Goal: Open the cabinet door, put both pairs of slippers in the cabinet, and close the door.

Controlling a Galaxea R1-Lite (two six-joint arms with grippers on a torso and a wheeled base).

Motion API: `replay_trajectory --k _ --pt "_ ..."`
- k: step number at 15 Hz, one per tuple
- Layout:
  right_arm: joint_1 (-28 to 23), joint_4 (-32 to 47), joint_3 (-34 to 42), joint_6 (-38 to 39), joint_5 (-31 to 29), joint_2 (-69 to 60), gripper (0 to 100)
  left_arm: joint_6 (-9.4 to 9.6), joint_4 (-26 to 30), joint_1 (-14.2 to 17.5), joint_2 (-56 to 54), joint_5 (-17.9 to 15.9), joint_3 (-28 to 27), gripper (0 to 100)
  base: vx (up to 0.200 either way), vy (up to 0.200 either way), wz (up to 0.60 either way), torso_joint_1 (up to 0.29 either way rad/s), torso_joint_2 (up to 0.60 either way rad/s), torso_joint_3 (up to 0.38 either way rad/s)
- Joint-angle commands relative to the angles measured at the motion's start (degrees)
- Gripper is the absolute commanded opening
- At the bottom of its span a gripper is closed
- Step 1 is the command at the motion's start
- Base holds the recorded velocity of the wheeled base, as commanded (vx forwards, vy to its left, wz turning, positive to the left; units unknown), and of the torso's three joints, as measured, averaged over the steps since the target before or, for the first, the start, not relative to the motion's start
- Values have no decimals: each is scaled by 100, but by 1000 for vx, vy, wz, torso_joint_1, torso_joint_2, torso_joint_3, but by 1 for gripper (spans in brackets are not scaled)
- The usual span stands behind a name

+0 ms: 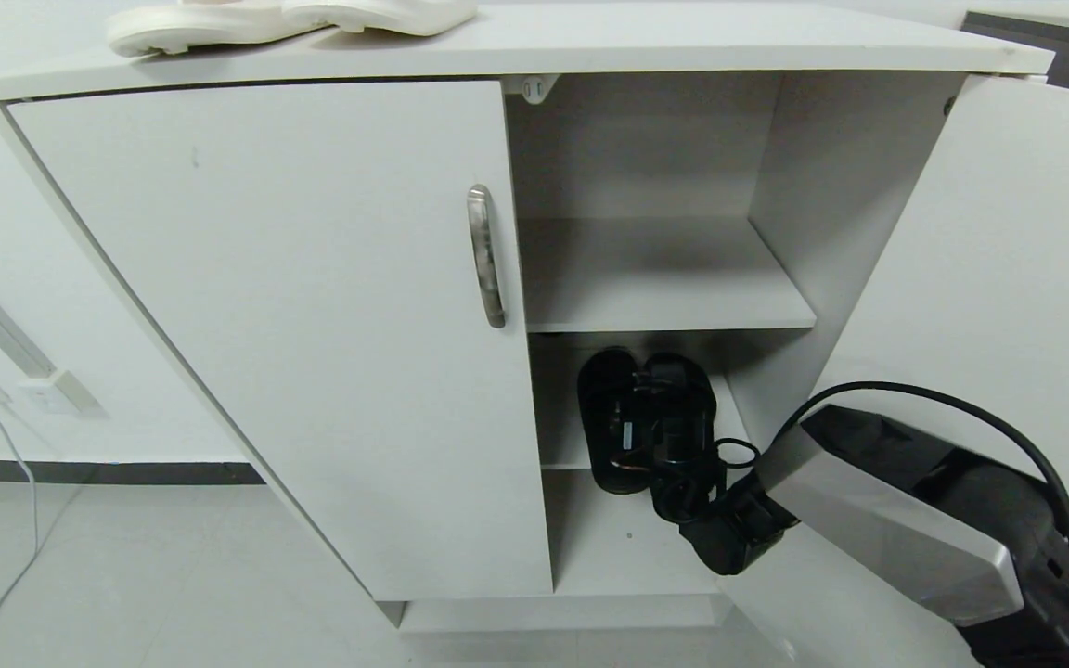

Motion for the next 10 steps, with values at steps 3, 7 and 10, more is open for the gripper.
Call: replay_trajectory --k 3,7,10 --pt "430 -1008 1813 -19 -193 -1075 100 -2 0 0 7 2 1 0 0 0 0 0 0 0" --pt "843 -1860 3395 -10 -185 -1734 100 -10 0 0 7 2 1 0 0 0 0 0 0 0" --pt "1080 -2353 3940 -1 -176 -1778 100 16 0 0 7 -7 1 0 0 0 0 0 0 0"
